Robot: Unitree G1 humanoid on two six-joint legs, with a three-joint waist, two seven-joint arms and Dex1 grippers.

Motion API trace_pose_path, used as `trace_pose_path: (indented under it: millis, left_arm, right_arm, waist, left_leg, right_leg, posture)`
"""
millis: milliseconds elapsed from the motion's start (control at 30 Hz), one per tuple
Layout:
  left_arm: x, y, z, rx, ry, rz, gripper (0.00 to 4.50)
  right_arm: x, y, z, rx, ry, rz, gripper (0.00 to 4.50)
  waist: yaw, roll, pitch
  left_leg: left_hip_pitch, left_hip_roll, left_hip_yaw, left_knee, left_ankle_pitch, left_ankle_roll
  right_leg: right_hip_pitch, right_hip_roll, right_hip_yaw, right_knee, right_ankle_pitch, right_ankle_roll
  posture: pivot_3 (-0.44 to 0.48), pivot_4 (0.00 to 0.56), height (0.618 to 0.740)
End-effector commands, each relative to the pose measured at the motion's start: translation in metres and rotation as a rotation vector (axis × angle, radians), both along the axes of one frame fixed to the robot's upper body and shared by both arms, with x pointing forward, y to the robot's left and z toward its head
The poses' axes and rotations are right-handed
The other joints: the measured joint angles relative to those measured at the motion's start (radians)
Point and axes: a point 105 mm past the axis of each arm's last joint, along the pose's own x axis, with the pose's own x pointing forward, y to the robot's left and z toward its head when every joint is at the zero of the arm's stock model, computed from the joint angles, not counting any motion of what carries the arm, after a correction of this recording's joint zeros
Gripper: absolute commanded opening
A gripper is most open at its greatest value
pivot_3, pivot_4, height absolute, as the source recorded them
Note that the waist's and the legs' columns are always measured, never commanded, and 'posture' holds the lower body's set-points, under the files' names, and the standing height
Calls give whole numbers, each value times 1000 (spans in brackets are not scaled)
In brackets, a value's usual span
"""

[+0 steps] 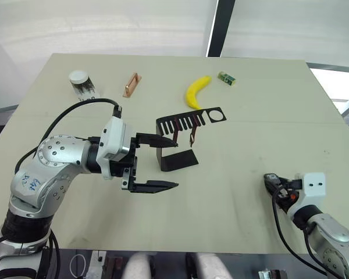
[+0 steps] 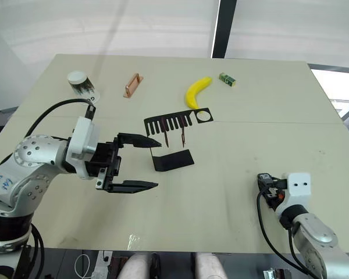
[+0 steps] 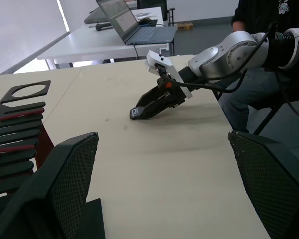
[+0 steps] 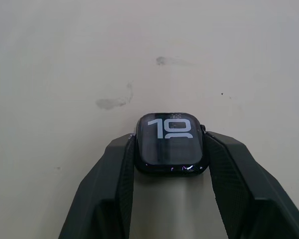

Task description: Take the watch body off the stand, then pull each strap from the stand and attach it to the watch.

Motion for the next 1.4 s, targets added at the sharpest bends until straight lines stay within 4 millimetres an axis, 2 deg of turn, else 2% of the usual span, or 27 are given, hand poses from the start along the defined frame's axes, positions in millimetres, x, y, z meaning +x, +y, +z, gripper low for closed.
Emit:
trace_pose_path:
  millis: [33,67,167,233,367,433,500,600,733,800,900,967,1067,1133,1200,1267,1300,1333,1400]
  left_arm:
    - [0,2,4,-8,-36,8,4500]
    - [0,3,4,-9,-36,11,4500]
    - [2,4,3,-14,-33,24,4500]
    - [4,9,0,-15,-22,62,4500]
    - [6,36,-15,-21,83,208,4500]
    - [6,59,-25,-39,160,324,4500]
    - [8,92,-39,-19,224,462,4500]
    - [6,150,-54,3,275,683,4500]
    - [-2,224,-73,66,285,943,4500]
    - [-5,245,-74,85,267,1015,4500]
    - [-7,264,-67,74,234,1088,4500]
    - [-8,265,-65,78,219,1090,4500]
    - [-3,246,-64,52,205,1032,4500]
    - [0,225,-63,46,194,970,4500]
    - [4,194,-60,19,187,894,4500]
    - [4,146,-57,-4,169,769,4500]
    - [3,129,-56,-10,159,728,4500]
    - [1,105,-53,-44,153,676,4500]
    - [-2,76,-50,-84,145,636,4500]
  right_arm:
    - [-6,-2,12,-16,-20,34,4030]
    - [-8,-2,13,-21,-13,46,4452]
    - [-14,-4,15,-42,8,81,4452]
    - [-23,-5,25,-113,13,192,4452]
    - [-41,-45,62,-181,37,272,4452]
    - [-49,-69,76,-207,57,301,4452]
    - [-54,-90,83,-206,82,304,4452]
    - [-61,-116,84,-238,144,319,4452]
    - [-63,-152,85,-286,181,271,4452]
    - [-62,-167,87,-308,180,235,4452]
    - [-61,-181,87,-324,166,197,4452]
    - [-58,-183,86,-344,159,201,4452]
    - [-50,-183,95,-343,104,208,4452]
    - [-44,-175,99,-314,75,243,4452]
    - [-36,-162,99,-291,69,313,4452]
    - [-23,-134,100,-245,34,418,4452]
    - [-19,-123,102,-225,19,455,4452]
    - [-13,-94,108,-191,-17,529,4452]
    - [-14,-52,114,-137,-48,635,4452]
  waist:
    - [1,0,0]
    - [2,0,0]
    - [6,0,0]
    - [8,2,-1]
    - [11,4,0]
    - [9,3,0]
    - [9,2,0]
    - [8,0,1]
    - [8,0,1]
    - [8,0,2]
    - [11,0,2]
    - [11,0,1]
    - [8,2,2]
    - [6,3,1]
    - [6,3,1]
    - [3,3,1]
    - [1,3,1]
    - [0,3,1]
    - [0,4,1]
  left_leg:
    - [0,0,0,0,0,0]
    - [0,0,0,0,0,0]
    - [0,0,0,0,0,0]
    - [0,0,0,0,0,0]
    - [1,0,2,0,-1,2]
    - [1,0,2,0,-1,2]
    - [4,0,2,-1,-1,3]
    - [18,0,2,-7,-4,7]
    - [19,-1,3,-10,-4,8]
    - [19,-1,3,-10,-4,8]
    - [19,-1,3,-10,-4,8]
    - [19,-1,3,-10,-4,7]
    - [19,-1,3,-11,-4,7]
    - [19,-1,4,-11,-4,7]
    - [19,0,4,-11,-4,7]
    - [19,0,3,-10,-4,7]
    - [19,0,4,-10,-4,7]
    - [18,0,3,-10,-3,6]
    - [18,0,3,-10,-2,4]
  right_leg:
    - [0,0,0,0,0,0]
    - [0,0,0,0,0,0]
    - [0,0,0,0,0,0]
    - [0,0,0,-1,0,0]
    - [0,0,2,-3,0,0]
    - [1,0,2,-4,0,0]
    - [4,1,2,-5,0,0]
    - [18,1,2,-14,0,-1]
    - [19,-1,2,-17,0,-1]
    - [18,-1,2,-17,0,-1]
    - [18,-2,1,-17,0,-1]
    - [18,-2,1,-17,0,-1]
    - [18,-3,1,-16,0,-1]
    - [18,-3,1,-16,0,-1]
    - [18,-2,1,-15,0,-1]
    - [18,-2,1,-15,0,-1]
    - [18,-2,1,-14,0,0]
    - [18,-2,1,-14,0,0]
    - [18,-1,1,-14,0,0]
  posture:
    - [0,150,740]
    - [0,150,740]
    - [0,150,740]
    - [0,150,740]
    - [0,150,740]
    - [0,150,740]
    - [0,150,740]
    - [0,150,740]
    - [0,150,740]
    - [0,150,740]
    - [0,150,740]
    - [0,150,740]
    - [0,150,740]
    - [0,150,740]
    - [0,150,740]
    - [0,150,740]
    - [0,150,740]
    - [0,150,740]
    - [0,150,740]
